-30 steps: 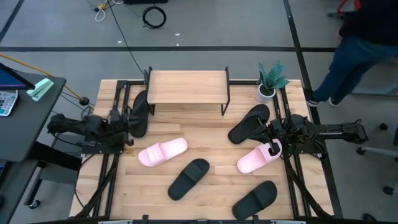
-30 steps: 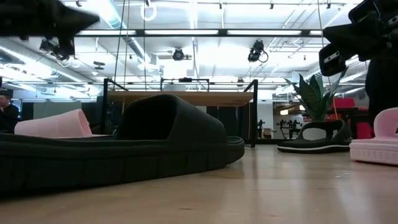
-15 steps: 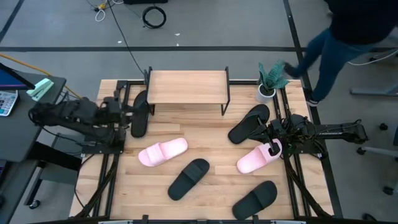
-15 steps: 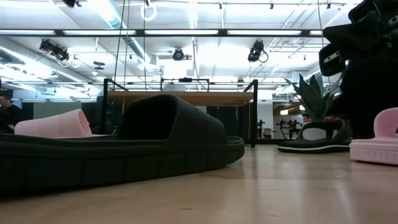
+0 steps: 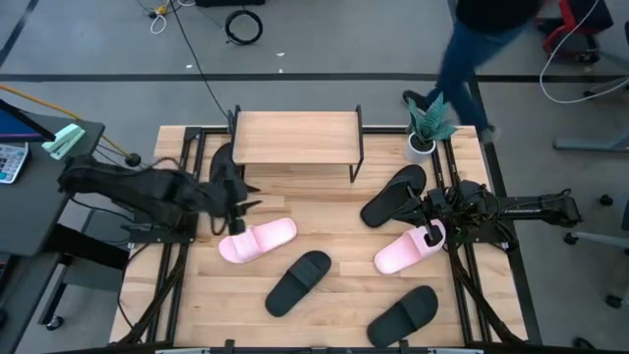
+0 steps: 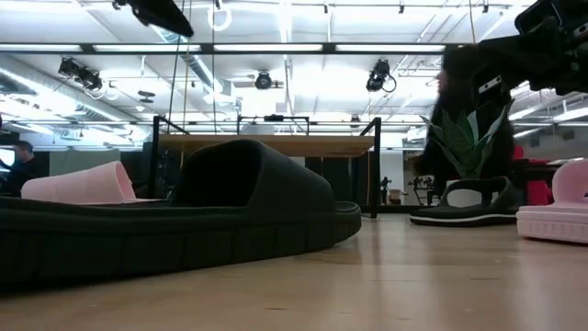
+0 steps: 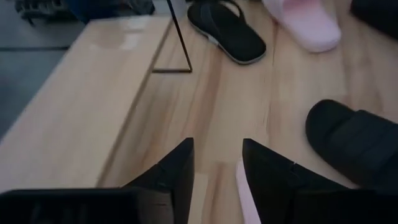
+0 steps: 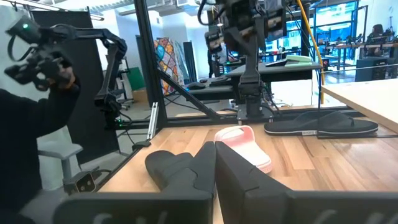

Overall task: Pick and place slides into the shelf
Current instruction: Put the right pink slide on the shelf

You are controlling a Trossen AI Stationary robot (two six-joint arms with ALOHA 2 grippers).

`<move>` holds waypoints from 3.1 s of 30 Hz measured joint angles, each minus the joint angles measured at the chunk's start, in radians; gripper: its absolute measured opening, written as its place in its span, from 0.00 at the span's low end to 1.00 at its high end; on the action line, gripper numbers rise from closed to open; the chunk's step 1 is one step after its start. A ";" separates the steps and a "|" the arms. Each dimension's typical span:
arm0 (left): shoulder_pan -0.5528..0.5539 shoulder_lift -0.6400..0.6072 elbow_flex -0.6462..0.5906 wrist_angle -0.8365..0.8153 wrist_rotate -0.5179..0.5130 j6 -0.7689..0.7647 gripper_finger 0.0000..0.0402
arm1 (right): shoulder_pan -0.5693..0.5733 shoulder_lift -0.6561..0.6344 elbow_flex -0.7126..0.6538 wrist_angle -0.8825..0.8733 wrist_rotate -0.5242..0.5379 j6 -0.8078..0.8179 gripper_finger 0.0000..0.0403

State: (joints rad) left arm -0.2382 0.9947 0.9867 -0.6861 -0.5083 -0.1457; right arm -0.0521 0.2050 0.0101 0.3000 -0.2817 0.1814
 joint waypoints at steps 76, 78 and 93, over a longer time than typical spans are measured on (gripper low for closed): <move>0.005 0.135 -0.012 0.083 0.000 0.001 0.26 | 0.143 1.139 0.996 -0.958 -0.092 0.402 0.07; 0.005 0.135 -0.012 0.083 0.000 0.000 0.26 | 0.142 1.134 0.996 -1.035 -0.077 0.426 0.09; 0.005 0.135 -0.012 0.083 0.000 0.002 0.23 | 0.193 1.126 0.996 -1.480 0.106 0.679 0.25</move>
State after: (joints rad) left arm -0.2329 1.1297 0.9745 -0.6033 -0.5087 -0.1440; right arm 0.1407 1.3314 1.0061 -1.1798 -0.1754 0.8606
